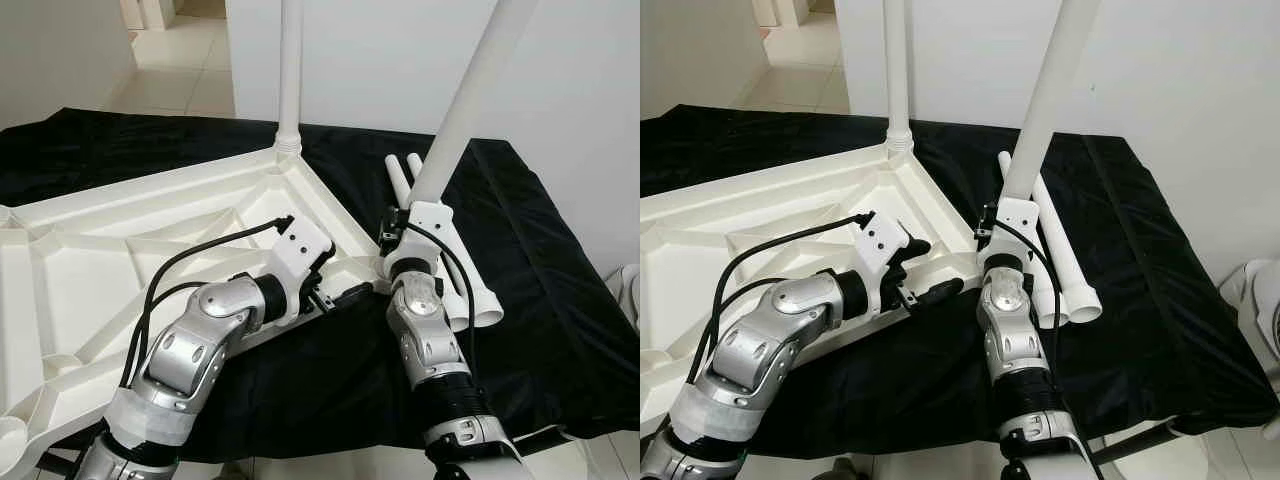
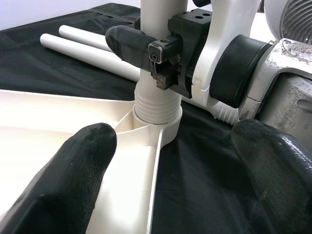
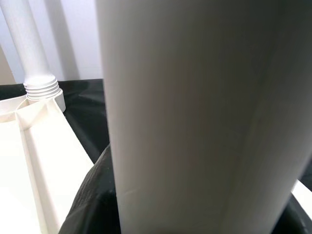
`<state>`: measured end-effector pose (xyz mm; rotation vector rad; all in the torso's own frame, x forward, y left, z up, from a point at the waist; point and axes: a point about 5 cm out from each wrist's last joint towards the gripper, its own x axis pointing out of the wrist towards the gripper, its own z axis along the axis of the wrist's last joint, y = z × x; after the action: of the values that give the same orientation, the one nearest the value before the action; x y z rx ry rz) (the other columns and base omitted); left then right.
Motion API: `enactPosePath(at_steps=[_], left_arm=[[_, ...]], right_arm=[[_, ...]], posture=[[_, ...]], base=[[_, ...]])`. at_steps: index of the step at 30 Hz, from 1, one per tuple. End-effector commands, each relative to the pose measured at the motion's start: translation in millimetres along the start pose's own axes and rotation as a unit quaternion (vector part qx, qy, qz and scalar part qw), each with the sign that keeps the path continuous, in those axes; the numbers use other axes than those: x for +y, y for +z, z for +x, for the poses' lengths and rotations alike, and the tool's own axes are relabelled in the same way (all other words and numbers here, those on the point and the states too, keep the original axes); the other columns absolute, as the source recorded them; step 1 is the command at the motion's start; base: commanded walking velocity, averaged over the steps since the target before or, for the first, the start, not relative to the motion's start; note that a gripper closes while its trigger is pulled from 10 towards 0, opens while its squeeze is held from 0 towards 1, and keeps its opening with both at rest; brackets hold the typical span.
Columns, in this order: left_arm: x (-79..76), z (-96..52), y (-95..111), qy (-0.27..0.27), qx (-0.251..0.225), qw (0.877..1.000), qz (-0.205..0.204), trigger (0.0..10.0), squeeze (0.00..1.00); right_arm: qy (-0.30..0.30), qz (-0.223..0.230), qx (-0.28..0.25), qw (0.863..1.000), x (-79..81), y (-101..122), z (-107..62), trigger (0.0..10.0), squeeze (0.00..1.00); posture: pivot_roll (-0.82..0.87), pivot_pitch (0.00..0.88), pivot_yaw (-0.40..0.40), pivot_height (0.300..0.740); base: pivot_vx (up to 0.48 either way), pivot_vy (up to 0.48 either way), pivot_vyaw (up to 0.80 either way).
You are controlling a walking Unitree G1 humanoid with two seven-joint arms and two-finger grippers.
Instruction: Building children table
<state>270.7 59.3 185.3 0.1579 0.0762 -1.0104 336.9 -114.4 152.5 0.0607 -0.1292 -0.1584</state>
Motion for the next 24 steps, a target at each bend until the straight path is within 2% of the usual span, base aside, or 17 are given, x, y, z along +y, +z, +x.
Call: enactPosePath(at_steps=[1,2,3,4,5,17,18,20,23,24], left_arm=[[1.2,0.8,1.3,0.012,0.001,1.0,-0.001,10.0,0.0],[1.2,0.8,1.3,0.012,0.001,1.0,-0.001,10.0,0.0],[0.7,1.2,1.5,0.011,0.001,1.0,-0.001,10.0,0.0],[0.7,1.2,1.5,0.011,0.001,1.0,-0.001,10.0,0.0],[0.3,1.5,1.8,0.011,0.0,1.0,-0.001,10.0,0.0],[-2.1,2.7,1.5,0.006,-0.001,1.0,-0.001,10.0,0.0],[-2.3,3.1,1.5,0.006,-0.001,1.0,-0.001,10.0,0.0],[-2.3,3.1,1.5,0.006,-0.001,1.0,-0.001,10.0,0.0],[-2.2,3.7,1.9,0.006,-0.002,1.0,-0.002,10.0,0.0],[-2.2,3.7,1.9,0.006,-0.002,1.0,-0.002,10.0,0.0]], right_arm=[[-0.039,-0.015,0.052,0.998,-19.4,-22.9,-2.9,10.0,0.13],[-0.039,-0.015,0.052,0.998,-19.4,-22.9,-2.9,10.0,0.13],[-0.036,-0.01,0.049,0.998,-19.9,-22.4,-2.5,10.0,0.49],[-0.036,-0.01,0.049,0.998,-19.9,-22.4,-2.5,10.0,0.49],[-0.033,-0.008,0.045,0.998,-20.5,-21.7,-2.3,10.0,1.0],[-0.013,-0.002,0.016,1.0,-26.2,-16.6,-2.6,10.0,1.0],[-0.001,0.002,0.013,1.0,-26.5,-15.8,-2.0,10.0,0.0],[-0.001,0.002,0.013,1.0,-26.5,-15.8,-2.0,10.0,0.0],[0.088,0.029,0.022,0.996,-25.5,-16.1,-1.3,10.0,0.0],[0.088,0.029,0.022,0.996,-25.5,-16.1,-1.3,10.0,0.0]], posture=[[0.12,0.032,-0.038,0.74],[0.12,0.032,-0.038,0.74],[0.12,0.028,-0.038,0.74],[0.12,0.028,-0.038,0.74],[0.12,0.026,-0.038,0.74],[0.12,0.015,-0.041,0.74],[0.12,0.014,-0.042,0.74],[0.12,0.014,-0.042,0.74],[0.12,0.013,-0.042,0.74],[0.12,0.013,-0.042,0.74]], base=[[0.0,0.0,0.0],[0.0,0.0,0.0],[0.0,0.0,0.0],[0.0,0.0,0.0],[0.0,0.0,0.0],[0.0,0.0,0.0],[0.0,0.0,0.0],[0.0,0.0,0.0],[0.0,0.0,0.0],[0.0,0.0,0.0]])
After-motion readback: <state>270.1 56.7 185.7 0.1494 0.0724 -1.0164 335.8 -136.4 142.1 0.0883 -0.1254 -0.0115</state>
